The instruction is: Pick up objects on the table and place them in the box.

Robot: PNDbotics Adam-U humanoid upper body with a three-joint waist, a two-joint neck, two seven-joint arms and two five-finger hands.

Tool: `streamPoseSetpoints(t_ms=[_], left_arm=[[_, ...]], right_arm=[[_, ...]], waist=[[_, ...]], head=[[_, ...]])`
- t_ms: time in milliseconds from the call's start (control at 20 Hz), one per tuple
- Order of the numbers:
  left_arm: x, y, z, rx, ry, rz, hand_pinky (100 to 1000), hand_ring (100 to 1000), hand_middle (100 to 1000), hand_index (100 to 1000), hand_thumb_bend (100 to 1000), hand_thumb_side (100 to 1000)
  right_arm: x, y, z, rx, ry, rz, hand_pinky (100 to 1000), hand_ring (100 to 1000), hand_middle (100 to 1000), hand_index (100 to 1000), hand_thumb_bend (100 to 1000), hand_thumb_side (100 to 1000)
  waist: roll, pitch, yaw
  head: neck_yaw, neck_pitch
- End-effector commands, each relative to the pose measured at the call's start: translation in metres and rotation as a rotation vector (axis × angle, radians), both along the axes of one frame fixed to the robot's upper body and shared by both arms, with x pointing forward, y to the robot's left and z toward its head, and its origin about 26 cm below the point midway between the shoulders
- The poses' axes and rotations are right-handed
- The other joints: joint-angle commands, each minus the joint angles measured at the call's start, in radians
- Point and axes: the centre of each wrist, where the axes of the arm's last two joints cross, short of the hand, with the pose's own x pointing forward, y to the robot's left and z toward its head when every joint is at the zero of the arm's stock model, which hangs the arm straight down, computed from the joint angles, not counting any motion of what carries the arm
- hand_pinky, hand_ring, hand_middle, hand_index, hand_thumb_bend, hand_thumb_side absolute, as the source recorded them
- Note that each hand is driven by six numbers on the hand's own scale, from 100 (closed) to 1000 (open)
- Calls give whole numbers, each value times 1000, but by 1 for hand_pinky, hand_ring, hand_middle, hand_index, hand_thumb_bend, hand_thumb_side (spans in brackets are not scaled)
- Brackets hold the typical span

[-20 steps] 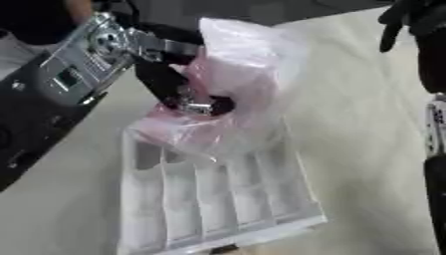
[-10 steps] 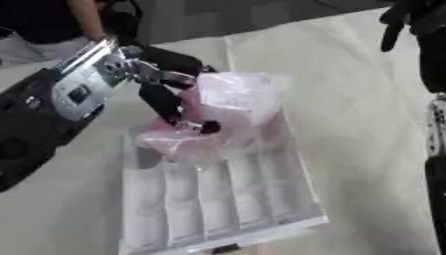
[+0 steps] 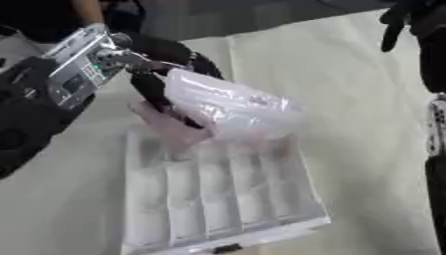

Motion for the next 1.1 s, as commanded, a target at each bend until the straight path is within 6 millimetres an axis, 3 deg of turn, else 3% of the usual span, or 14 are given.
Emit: streamPoseSetpoints(t_ms=[50, 100, 350, 600, 850, 1100], left_arm=[[2, 6, 15, 217, 23, -234, 917, 964, 988, 1000, 710, 1000], [3, 6, 14, 195, 40, -236, 960, 998, 1000, 1000, 689, 1000], [-1, -2, 1, 61, 180, -266, 942, 983, 1000, 1000, 660, 994], [-13, -10, 11, -33, 261, -271, 886, 926, 951, 1000, 653, 904], [-2, 12, 32, -95, 240, -133, 780, 826, 844, 886, 682, 836], [13, 51, 41, -123, 189, -5, 770, 813, 840, 864, 662, 823]], right_arm=[[-1, -3, 5, -16, -22, -7, 335, 598, 797, 586, 100, 621], [-1, -3, 5, -16, -21, -7, 335, 598, 797, 586, 100, 621], [-1, -2, 5, -17, -21, -4, 335, 598, 798, 586, 100, 621], [-1, -2, 5, -19, -17, -4, 334, 598, 798, 585, 100, 620], [-2, -3, 4, -17, -13, -6, 335, 598, 798, 586, 100, 620], [-2, -5, 4, -18, -14, -15, 334, 598, 798, 585, 100, 620]], waist=[[-2, -23, 2], [-2, -23, 1], [-1, -22, -3], [2, -23, -3], [3, -27, 0], [3, -26, 5]], head=[[7, 0], [7, 0], [6, 0], [1, 0], [-6, 0], [-12, 0]])
